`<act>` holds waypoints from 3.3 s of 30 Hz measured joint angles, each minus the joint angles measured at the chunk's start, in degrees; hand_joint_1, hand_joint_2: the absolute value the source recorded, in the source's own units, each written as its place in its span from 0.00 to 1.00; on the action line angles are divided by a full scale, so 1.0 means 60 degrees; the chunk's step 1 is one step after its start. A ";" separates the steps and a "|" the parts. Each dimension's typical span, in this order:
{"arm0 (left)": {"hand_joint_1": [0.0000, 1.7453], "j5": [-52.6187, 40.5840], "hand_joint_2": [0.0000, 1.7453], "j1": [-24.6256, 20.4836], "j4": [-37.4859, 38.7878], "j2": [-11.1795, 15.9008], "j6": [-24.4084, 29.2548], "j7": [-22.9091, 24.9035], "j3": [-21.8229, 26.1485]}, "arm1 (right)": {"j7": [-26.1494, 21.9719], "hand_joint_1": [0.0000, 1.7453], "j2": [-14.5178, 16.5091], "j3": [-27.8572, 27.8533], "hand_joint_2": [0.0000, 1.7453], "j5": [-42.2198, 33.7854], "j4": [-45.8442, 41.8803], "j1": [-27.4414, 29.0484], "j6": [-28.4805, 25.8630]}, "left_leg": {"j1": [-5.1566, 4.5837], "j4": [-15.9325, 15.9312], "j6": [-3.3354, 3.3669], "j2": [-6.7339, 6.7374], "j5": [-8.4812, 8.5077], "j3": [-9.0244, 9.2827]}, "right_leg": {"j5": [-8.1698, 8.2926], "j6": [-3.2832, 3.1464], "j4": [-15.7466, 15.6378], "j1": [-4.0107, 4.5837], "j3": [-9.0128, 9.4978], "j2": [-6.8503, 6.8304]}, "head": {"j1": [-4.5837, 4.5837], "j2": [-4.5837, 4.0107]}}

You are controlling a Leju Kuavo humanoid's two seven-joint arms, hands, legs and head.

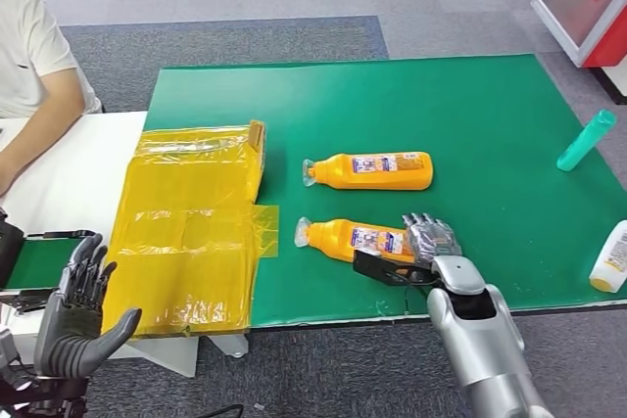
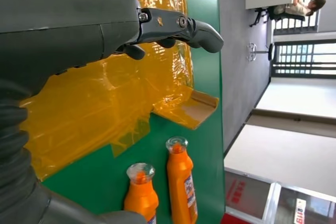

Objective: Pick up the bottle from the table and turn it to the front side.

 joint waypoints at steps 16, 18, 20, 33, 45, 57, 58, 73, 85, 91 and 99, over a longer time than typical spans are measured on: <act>0.00 -0.0054 1.00 -0.0006 0.0282 0.0004 -0.0009 0.0008 -0.0061 | -0.0194 1.00 -0.0049 0.0377 1.00 0.0257 0.1942 -0.1017 -0.0398 | 0.0003 0.0000 0.0016 0.0003 0.0035 0.0100 | 0.0036 -0.0007 -0.0008 -0.0002 0.0092 0.0001 | -0.0002 0.0000; 0.00 -0.0054 1.00 -0.0006 0.0295 0.0004 -0.0009 0.0008 -0.0062 | -0.0234 1.00 -0.0049 0.0377 1.00 0.0250 0.2054 -0.1082 -0.0454 | 0.0004 0.0000 0.0012 0.0003 0.0036 0.0102 | 0.0046 -0.0001 -0.0007 -0.0001 0.0096 0.0003 | 0.0001 0.0000; 0.00 -0.0054 1.00 -0.0007 0.0303 0.0004 -0.0009 0.0009 -0.0063 | -0.0260 1.00 -0.0049 0.0377 1.00 0.0240 0.2141 -0.1143 -0.0491 | 0.0004 0.0001 0.0010 0.0003 0.0034 0.0103 | 0.0046 -0.0004 -0.0007 -0.0001 0.0096 0.0004 | 0.0001 0.0000; 0.00 -0.0116 1.00 -0.0007 0.0312 0.0004 0.0092 0.0006 -0.0063 | -0.1094 1.00 -0.0032 0.0011 1.00 -0.1329 0.2017 -0.0957 -0.0916 | 0.0004 0.0001 0.0009 0.0003 0.0027 0.0099 | 0.0039 -0.0003 -0.0007 -0.0001 0.0096 0.0004 | 0.0000 0.0000; 0.00 -0.0105 1.00 0.0077 0.0248 -0.0030 0.0120 -0.0084 -0.0039 | -0.2816 1.00 0.0784 -0.0393 1.00 -0.8274 -0.2170 0.1740 0.0219 | 0.0011 0.0000 0.0004 -0.0007 0.0019 -0.0017 | 0.0002 0.0003 0.0005 0.0008 0.0003 -0.0010 | 0.0002 0.0000; 0.00 0.1594 1.00 -0.0227 0.0302 0.0110 0.0451 0.0372 -0.0424 | -0.3444 1.00 0.0911 0.0426 1.00 -1.2474 -0.4336 0.2949 0.0934 | 0.0008 0.0000 0.0002 -0.0007 -0.0009 -0.0029 | -0.0019 0.0010 0.0003 0.0006 -0.0018 -0.0009 | -0.0001 0.0000; 0.00 0.2012 1.00 -0.0339 0.0379 0.0160 0.0504 0.0448 -0.0519 | -0.3562 1.00 0.0911 0.0558 1.00 -1.2709 -0.4349 0.2978 0.0887 | 0.0008 0.0000 0.0001 -0.0007 -0.0008 -0.0029 | -0.0019 0.0009 0.0003 0.0006 -0.0018 -0.0009 | -0.0001 0.0000; 0.00 0.5069 1.00 -0.2111 0.1966 0.1975 0.0616 0.0772 -0.5523 | -0.3874 1.00 0.0906 0.2785 1.00 -1.0198 -0.3337 0.2761 -0.1220 | 0.0007 0.0000 -0.0002 -0.0007 -0.0004 -0.0034 | -0.0015 0.0011 0.0004 0.0005 -0.0022 -0.0009 | 0.0000 0.0000; 0.00 0.3253 1.00 -0.2974 0.2228 0.2568 0.1176 0.1007 -0.6726 | -0.3878 1.00 0.0869 0.3171 1.00 -0.9146 -0.2916 0.2637 -0.1798 | 0.0008 0.0000 -0.0002 -0.0007 -0.0004 -0.0038 | -0.0017 0.0009 0.0004 0.0006 -0.0022 -0.0010 | -0.0001 0.0000; 0.00 0.0876 1.00 -0.3659 0.2078 0.2733 0.1714 0.1169 -0.7227 | -0.3732 1.00 0.0831 0.3203 1.00 -0.8647 -0.3193 0.2369 -0.2053 | 0.0007 0.0001 -0.0003 -0.0007 0.0000 -0.0038 | -0.0012 0.0012 0.0005 0.0005 -0.0021 -0.0009 | -0.0001 0.0000; 0.00 -0.0157 1.00 -0.3908 0.1937 0.2754 0.1871 0.1288 -0.7359 | -0.3655 1.00 0.0820 0.3133 1.00 -0.8295 -0.3530 0.2300 -0.2122 | 0.0007 0.0001 -0.0004 -0.0007 0.0001 -0.0039 | -0.0014 0.0012 0.0008 0.0006 -0.0023 -0.0010 | 0.0001 0.0000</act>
